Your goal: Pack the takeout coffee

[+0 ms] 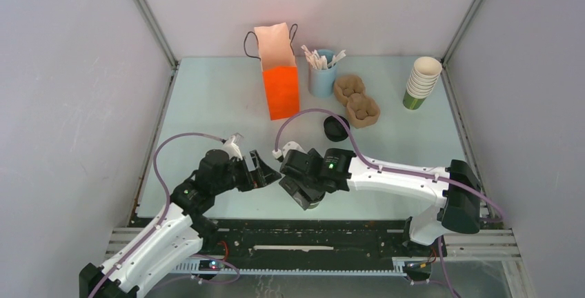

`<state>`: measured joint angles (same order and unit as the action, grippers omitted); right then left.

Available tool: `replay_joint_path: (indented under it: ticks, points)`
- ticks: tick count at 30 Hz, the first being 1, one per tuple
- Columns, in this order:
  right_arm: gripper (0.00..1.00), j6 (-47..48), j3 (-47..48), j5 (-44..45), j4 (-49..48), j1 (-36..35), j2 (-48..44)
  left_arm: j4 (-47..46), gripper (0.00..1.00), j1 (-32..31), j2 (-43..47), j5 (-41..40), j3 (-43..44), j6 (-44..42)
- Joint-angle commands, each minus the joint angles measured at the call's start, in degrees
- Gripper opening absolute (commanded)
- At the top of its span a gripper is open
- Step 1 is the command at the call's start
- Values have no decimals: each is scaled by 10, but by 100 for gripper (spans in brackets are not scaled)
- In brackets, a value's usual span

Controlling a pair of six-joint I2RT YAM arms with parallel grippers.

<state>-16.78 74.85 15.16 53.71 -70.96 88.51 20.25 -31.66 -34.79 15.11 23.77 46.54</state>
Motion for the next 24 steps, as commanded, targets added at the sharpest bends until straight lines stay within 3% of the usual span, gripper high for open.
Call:
replay_joint_path:
  ticks: [1, 14, 18, 24]
  points:
    - [94, 5, 24, 3, -7, 4, -10, -14, 100, -3, 1, -6, 1, -1]
    - [100, -5, 25, -14, -19, 4, -43, -22, 100, -3, -6, 10, 2, 2]
    - [100, -40, 22, -73, -42, 28, -95, -68, 97, -9, -16, 38, -10, 32]
    - [94, -109, -74, -211, -136, 138, -210, -138, 82, -56, -43, 37, -20, 89]
